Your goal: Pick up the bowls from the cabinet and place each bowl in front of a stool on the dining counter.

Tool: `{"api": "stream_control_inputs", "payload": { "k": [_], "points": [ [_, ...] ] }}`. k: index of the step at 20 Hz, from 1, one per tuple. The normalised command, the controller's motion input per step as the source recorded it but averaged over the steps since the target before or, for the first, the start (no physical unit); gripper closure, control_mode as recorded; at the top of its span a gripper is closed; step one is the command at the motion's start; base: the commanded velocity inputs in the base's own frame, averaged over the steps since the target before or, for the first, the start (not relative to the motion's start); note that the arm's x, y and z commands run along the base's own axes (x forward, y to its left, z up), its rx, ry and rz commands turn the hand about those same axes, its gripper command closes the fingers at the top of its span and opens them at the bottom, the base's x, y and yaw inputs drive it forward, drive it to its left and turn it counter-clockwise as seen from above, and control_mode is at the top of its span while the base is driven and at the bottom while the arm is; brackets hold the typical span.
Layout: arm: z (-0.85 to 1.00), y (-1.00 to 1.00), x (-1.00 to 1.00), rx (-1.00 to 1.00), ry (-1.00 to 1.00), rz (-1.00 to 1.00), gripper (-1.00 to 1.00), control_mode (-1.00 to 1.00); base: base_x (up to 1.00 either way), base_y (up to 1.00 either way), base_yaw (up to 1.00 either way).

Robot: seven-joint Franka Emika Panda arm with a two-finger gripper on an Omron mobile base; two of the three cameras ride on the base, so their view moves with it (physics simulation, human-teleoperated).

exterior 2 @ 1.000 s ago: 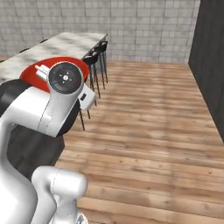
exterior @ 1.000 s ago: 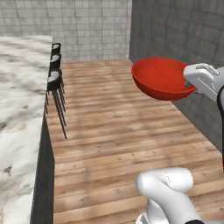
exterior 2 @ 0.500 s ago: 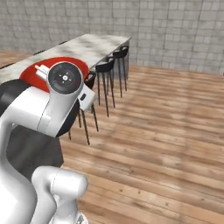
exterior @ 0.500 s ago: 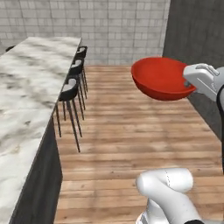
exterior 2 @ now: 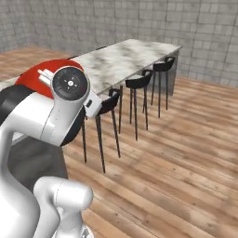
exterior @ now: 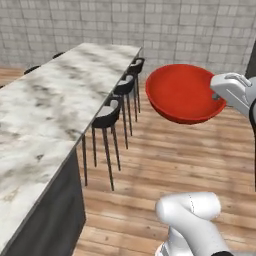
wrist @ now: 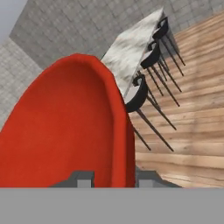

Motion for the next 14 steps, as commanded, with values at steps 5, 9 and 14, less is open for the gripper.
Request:
{"api": "stream_control_inputs", "payload": {
  "k": [5, 9, 14],
  "points": [
    [0.0, 0.0, 0.0, 0.0, 0.0, 0.0, 1.0, 1.0, 1.0, -0.56, 0.42],
    [0.0, 0.0, 0.0, 0.0, 0.0, 0.0, 1.0, 1.0, 0.87, -0.83, 0.38],
    [0.0, 0.0, 0.0, 0.0, 0.0, 0.0, 1.0, 1.0, 0.66, -0.89, 0.38]
  ]
}}
